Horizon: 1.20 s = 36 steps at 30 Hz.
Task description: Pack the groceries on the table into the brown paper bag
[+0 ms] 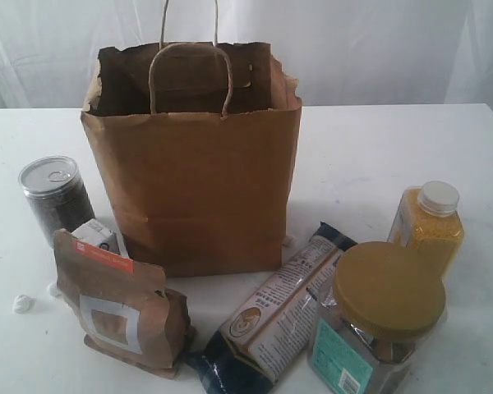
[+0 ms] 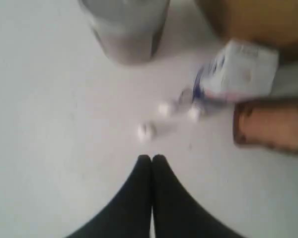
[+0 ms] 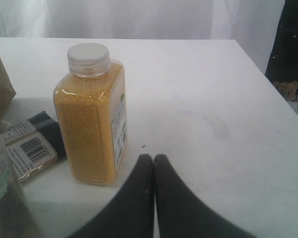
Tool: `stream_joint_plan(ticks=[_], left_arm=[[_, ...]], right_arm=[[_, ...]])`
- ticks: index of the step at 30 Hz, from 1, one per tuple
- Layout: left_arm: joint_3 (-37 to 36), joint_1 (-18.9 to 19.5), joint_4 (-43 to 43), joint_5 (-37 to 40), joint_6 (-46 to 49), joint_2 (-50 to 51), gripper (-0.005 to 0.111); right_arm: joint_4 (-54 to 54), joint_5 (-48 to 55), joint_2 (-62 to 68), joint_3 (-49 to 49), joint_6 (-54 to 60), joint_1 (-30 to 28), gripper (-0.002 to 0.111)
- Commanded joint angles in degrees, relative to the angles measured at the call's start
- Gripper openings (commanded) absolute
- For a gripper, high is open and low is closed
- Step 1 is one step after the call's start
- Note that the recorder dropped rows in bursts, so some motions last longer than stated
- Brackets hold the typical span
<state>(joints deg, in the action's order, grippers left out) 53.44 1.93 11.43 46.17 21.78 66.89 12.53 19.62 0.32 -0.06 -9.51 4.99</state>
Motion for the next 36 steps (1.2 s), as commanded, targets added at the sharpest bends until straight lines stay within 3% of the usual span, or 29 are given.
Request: stream_joint_plan(ticks=[1,6,14,16,19,22,28,36], left_arm=[[0.5,0.3,-11.4,14.4,-5.5,-0.4,0.000],[0.5,0.3,-11.9,18.5,-5.5,-1.2,0.000],[0.3,0.3,-7.7,13.2,-4.9,-1.2,0.000],[0.3,0.3,-5.0,13.2,-1.0,-1.2,0.015],[0.3,0.3,5.4,13.8,4.1,0.2,0.049],[0.3,0.2,10.6,12.3,4.1,3.2,0.057],[-7.6,0.1,10.6,-8.2,12.5,11.1,0.055],[-13.7,-0.3,12.4,-21.1,16.1,16.1,0.054]], right_arm=[[0.0,0.0,-0.3,0.1,0.2,-0.4,0.000],[0.0,0.0,-0.3,0.1,0.2,-0.4,0.000],[0.0,0.0,-0.3,0.1,0.2,-0.4,0.000],[0.0,0.0,-0.3,0.1,0.2,-0.4,0.000],[0.0,0.0,-0.3,0.1,0.2,-0.4,0.000],[0.0,0.0,-0.3,0.1,0.2,-0.4,0.000],[0.0,0.0,-0.3,0.1,0.2,-0.4,0.000],[0.0,0.0,-0.3,0.1,0.2,-0.4,0.000]])
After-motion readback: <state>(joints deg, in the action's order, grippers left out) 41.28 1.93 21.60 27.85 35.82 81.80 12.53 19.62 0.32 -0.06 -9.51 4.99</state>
